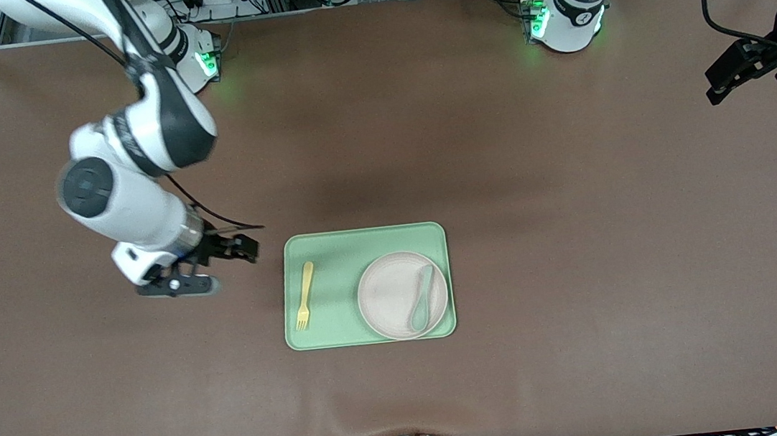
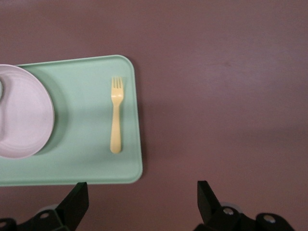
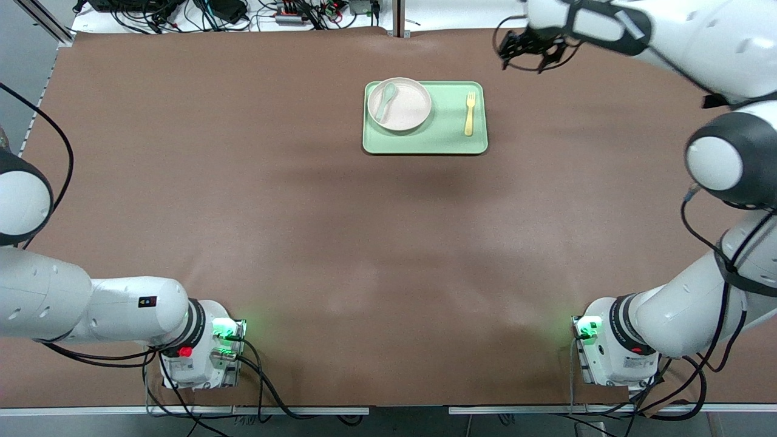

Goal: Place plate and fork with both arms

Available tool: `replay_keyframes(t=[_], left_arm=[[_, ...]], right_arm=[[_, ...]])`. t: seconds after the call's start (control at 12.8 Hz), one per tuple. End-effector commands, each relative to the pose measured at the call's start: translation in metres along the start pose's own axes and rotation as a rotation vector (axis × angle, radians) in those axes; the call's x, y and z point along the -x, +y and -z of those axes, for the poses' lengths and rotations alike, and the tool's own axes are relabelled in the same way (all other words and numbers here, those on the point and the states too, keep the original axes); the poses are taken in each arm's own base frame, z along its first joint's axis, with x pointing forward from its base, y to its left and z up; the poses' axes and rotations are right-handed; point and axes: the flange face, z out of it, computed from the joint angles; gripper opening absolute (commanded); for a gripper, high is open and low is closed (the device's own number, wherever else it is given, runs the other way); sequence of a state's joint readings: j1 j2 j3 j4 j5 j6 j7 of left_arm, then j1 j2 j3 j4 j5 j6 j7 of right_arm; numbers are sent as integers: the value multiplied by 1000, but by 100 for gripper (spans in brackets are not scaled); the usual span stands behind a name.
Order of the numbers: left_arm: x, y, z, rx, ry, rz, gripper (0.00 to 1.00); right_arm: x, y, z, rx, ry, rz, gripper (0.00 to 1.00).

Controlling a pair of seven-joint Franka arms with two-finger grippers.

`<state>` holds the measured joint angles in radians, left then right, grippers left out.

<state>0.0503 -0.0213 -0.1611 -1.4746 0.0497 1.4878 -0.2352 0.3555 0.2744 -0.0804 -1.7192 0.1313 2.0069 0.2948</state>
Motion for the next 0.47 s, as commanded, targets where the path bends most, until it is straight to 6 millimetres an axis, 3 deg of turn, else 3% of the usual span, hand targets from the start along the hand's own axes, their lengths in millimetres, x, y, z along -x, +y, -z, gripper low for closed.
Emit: replay_keyframes(t=[0.0,0.39], left_arm=[[5,-3,6,11,-5,-10,100],[6,-3,5,9,-16,-9,100]], right_arm=[[4,66,43,-11,-19,46,100],[6,188,130,-10,-51,71,100]])
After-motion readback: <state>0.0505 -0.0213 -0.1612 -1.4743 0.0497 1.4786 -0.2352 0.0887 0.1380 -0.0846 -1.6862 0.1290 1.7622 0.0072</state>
